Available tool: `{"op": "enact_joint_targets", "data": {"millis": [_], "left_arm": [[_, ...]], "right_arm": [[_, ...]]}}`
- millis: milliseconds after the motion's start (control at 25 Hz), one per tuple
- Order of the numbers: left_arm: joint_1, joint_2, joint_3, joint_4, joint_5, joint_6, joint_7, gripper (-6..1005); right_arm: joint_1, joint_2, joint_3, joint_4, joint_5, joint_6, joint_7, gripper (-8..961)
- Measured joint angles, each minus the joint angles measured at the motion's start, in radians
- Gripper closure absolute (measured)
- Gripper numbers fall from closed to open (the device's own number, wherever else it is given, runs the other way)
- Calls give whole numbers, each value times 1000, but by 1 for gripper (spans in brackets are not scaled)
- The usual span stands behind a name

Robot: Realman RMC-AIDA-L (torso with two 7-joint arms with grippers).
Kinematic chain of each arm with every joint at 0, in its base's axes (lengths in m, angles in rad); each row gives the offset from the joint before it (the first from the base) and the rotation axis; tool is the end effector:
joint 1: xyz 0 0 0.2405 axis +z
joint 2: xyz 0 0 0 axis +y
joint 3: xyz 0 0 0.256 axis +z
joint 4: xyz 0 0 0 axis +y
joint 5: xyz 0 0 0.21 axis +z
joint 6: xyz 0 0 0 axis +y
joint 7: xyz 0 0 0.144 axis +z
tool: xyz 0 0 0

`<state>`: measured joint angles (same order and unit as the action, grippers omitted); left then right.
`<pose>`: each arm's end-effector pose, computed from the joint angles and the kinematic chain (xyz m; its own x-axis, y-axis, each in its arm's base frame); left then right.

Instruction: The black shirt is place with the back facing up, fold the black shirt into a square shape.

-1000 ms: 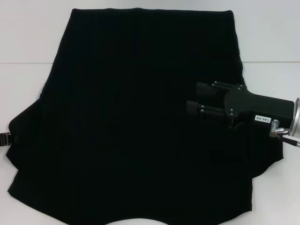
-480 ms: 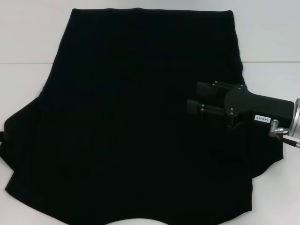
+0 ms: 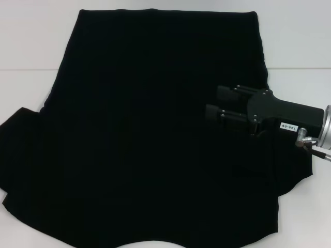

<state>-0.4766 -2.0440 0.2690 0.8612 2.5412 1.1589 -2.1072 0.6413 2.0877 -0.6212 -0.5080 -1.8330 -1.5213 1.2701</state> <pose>-0.4002 0.3270 0.1024 0.2679 0.7395 0.6175 0.9071 0.0223 -0.4203 0.2216 0.3595 -0.0074 0.6962 -0.2243 -0.6819 -0.4383 -0.8851 -0.1564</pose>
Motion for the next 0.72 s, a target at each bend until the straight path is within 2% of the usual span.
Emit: {"op": "enact_joint_targets", "data": {"millis": [440,720], "left_arm": [[29,-1,-55,18,-6,4,7,1000],[13,2,-51,18,-12,5,7,1000]], "right_arm": [[8,0,-7,5,14,21,-14,240],[11,1,-10,6,15,27,-15,240]]}}
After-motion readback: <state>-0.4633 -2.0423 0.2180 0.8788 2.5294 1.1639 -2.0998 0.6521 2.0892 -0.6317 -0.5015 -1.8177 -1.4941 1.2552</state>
